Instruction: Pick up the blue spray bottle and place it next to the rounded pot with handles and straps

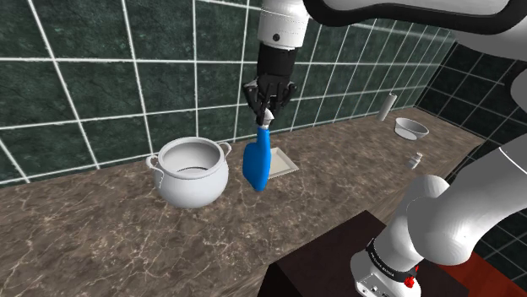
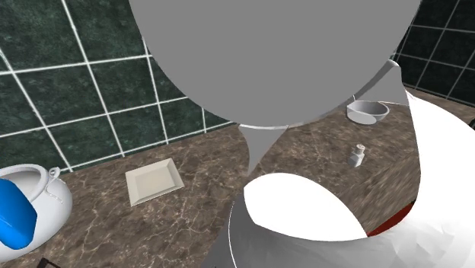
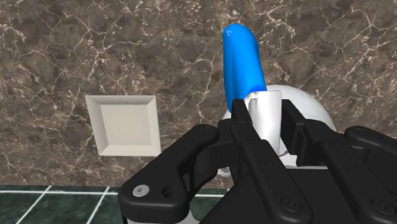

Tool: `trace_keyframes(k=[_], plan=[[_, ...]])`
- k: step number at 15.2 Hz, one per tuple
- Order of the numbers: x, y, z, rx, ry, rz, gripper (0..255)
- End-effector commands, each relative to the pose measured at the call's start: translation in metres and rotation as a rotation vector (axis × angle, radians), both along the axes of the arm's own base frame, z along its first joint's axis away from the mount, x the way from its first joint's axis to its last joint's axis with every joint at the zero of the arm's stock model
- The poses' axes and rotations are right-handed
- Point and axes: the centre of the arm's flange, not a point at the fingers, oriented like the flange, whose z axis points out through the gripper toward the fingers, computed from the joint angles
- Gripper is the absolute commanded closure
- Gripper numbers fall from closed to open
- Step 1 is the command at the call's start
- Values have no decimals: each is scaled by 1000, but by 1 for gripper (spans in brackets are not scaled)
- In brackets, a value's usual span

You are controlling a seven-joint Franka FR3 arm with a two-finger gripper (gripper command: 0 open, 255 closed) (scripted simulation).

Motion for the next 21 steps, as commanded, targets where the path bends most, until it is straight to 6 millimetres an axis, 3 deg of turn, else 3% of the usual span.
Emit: trace_keyframes(k=[1, 21], plan=[[0, -1, -10, 0, -1, 0, 255], [0, -1, -116, 0, -1, 0, 255]])
